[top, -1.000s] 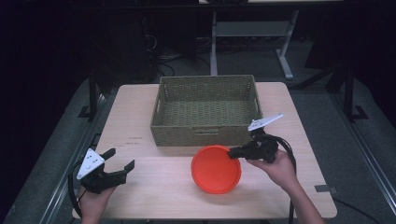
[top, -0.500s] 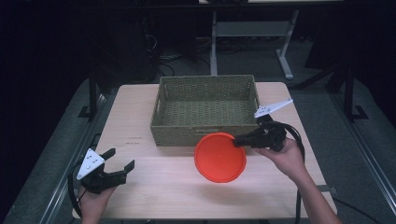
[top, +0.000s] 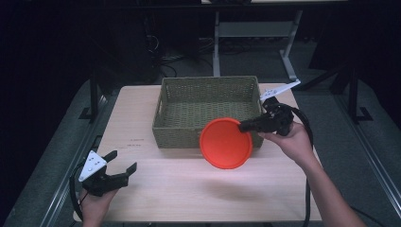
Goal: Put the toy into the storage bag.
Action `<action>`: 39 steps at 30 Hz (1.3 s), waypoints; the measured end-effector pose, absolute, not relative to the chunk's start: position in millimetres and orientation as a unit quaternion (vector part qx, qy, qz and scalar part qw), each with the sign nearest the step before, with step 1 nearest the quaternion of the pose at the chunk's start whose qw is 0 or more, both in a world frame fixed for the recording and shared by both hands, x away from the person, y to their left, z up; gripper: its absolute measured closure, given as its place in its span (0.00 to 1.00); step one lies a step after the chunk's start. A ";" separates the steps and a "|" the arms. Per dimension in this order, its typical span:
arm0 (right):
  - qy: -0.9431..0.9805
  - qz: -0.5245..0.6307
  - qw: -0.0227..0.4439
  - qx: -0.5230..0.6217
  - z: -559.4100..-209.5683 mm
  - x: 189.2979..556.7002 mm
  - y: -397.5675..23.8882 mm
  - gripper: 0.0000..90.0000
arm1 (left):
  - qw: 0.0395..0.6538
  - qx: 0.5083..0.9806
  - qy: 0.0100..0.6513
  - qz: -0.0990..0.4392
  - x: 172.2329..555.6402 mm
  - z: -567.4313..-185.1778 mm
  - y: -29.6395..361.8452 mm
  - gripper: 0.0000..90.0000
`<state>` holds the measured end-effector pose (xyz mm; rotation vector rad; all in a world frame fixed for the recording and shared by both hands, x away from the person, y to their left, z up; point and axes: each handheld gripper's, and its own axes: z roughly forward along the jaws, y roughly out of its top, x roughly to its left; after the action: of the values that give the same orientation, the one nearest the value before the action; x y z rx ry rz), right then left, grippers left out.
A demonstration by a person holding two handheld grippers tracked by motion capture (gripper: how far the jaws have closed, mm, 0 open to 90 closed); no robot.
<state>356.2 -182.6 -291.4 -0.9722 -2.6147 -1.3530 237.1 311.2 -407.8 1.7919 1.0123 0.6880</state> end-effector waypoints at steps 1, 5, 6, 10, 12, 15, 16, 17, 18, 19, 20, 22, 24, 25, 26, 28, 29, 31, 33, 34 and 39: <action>-0.843 -0.437 0.019 -0.312 -290.3 357.3 -182.9 0.91 | 0.467 0.730 0.413 0.280 237.1 -407.8 311.2 0.16; -0.841 -0.438 0.019 -0.316 -284.2 362.4 -182.8 0.91 | 0.471 0.726 0.414 0.282 237.3 -407.4 312.0 0.16; -0.840 -0.439 0.021 -0.318 -282.9 364.1 -182.9 0.91 | 0.471 0.725 0.417 0.280 237.4 -407.2 314.0 0.16; -0.836 -0.443 0.021 -0.324 -276.4 372.2 -183.8 0.91 | 0.475 0.720 0.420 0.282 236.4 -407.3 315.9 0.16; -0.836 -0.443 0.021 -0.324 -272.7 376.2 -183.3 0.91 | 0.474 0.721 0.420 0.282 236.4 -407.1 315.9 0.16; -0.834 -0.446 0.023 -0.324 -266.7 380.8 -181.1 0.91 | 0.471 0.724 0.418 0.282 236.8 -407.2 313.8 0.16; -0.834 -0.447 0.022 -0.324 -264.3 382.0 -179.7 0.91 | 0.468 0.727 0.415 0.284 237.2 -407.4 313.9 0.16; -0.834 -0.448 0.019 -0.322 -262.3 383.0 -178.5 0.91 | 0.467 0.727 0.415 0.286 237.0 -407.4 313.5 0.16; -0.834 -0.447 0.017 -0.322 -260.5 384.4 -177.1 0.91 | 0.466 0.727 0.414 0.287 236.9 -407.4 313.6 0.16; -0.834 -0.447 0.017 -0.322 -260.5 384.4 -177.1 0.91 | 0.466 0.727 0.414 0.287 236.9 -407.4 313.6 0.16; -0.835 -0.446 0.018 -0.322 -258.9 386.1 -176.0 0.91 | 0.467 0.726 0.415 0.287 237.1 -407.4 314.0 0.16; -0.837 -0.443 0.015 -0.323 -255.2 390.7 -172.4 0.91 | 0.467 0.725 0.419 0.285 236.9 -407.1 314.8 0.16; -0.839 -0.437 0.015 -0.323 -253.3 393.8 -170.5 0.91 | 0.470 0.723 0.417 0.287 236.5 -407.0 315.9 0.16; -0.839 -0.437 0.015 -0.323 -253.3 393.8 -170.5 0.91 | 0.470 0.723 0.417 0.287 236.5 -407.0 315.9 0.16; -0.840 -0.434 0.012 -0.324 -252.4 395.1 -169.7 0.91 | 0.471 0.723 0.417 0.287 236.5 -406.9 316.0 0.16; -0.841 -0.431 0.009 -0.327 -249.4 398.4 -168.3 0.91 | 0.471 0.723 0.418 0.285 236.7 -407.1 316.0 0.16; -0.841 -0.431 0.009 -0.327 -249.4 398.4 -168.3 0.91 | 0.471 0.723 0.418 0.285 236.7 -407.1 316.0 0.16; -0.839 -0.433 0.012 -0.328 -248.2 401.2 -168.2 0.91 | 0.470 0.724 0.417 0.283 236.9 -407.3 315.4 0.16; -0.837 -0.433 0.010 -0.333 -246.3 404.2 -168.7 0.91 | 0.471 0.725 0.416 0.283 236.7 -407.1 314.3 0.16; -0.837 -0.434 0.009 -0.333 -245.7 405.0 -168.9 0.91 | 0.471 0.725 0.416 0.283 236.7 -407.1 314.4 0.16; -0.833 -0.438 0.007 -0.339 -241.4 409.9 -171.4 0.91 | 0.470 0.726 0.417 0.281 237.6 -407.7 316.4 0.16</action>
<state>409.9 -171.4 -241.4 -1.0614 -2.6038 -1.3683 237.6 316.4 -407.7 1.7781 1.0223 0.6887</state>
